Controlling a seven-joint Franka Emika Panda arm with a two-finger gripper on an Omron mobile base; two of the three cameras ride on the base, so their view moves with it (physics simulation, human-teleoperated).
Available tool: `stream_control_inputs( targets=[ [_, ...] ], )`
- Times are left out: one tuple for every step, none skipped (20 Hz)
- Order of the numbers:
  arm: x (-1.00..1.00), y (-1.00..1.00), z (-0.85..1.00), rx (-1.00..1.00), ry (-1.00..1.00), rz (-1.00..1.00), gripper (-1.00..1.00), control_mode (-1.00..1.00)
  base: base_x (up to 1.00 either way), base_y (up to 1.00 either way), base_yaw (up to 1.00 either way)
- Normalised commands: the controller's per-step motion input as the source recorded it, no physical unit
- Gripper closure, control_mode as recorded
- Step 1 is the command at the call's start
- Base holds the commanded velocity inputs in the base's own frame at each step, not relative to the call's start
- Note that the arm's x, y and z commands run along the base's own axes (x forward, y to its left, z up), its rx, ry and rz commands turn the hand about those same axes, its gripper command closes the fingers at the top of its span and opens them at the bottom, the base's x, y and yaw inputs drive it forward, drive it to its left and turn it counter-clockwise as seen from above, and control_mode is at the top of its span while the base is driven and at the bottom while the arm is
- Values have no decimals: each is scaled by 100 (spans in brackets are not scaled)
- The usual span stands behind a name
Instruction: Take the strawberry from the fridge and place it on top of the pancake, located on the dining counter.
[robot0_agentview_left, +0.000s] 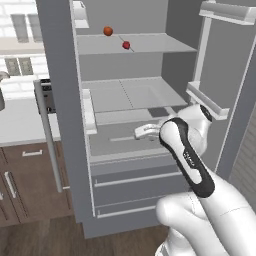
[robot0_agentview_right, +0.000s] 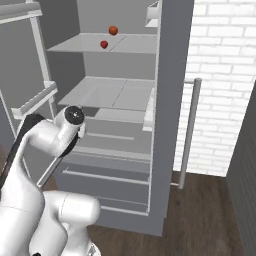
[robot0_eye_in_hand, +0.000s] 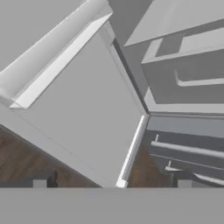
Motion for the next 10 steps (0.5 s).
stream_control_inputs(
  targets=[
    [-100, -46, 0, -23, -4, -38, -100, -100, 0, 0, 0],
    [-100, -46, 0, -23, 0, -38, -100, -100, 0, 0, 0],
    [-100, -51, -3, -21, 0, -39, -100, -100, 0, 0, 0],
    [-93, -54, -6, -20, 0, -38, -100, -100, 0, 0, 0],
    [-88, -47, -9, -22, 0, -38, -100, -100, 0, 0, 0],
    [-82, -51, -6, -23, 0, -37, -100, -100, 0, 0, 0],
    [-88, -59, -9, -22, -1, -36, -100, -100, 0, 0, 0],
    [-85, -55, -12, -21, -1, -36, -100, -100, 0, 0, 0],
    [-89, -46, -11, -19, 0, -35, -100, -100, 0, 0, 0],
    [-65, -14, 0, -1, 0, -31, -100, -100, 0, 0, 0]
  ],
)
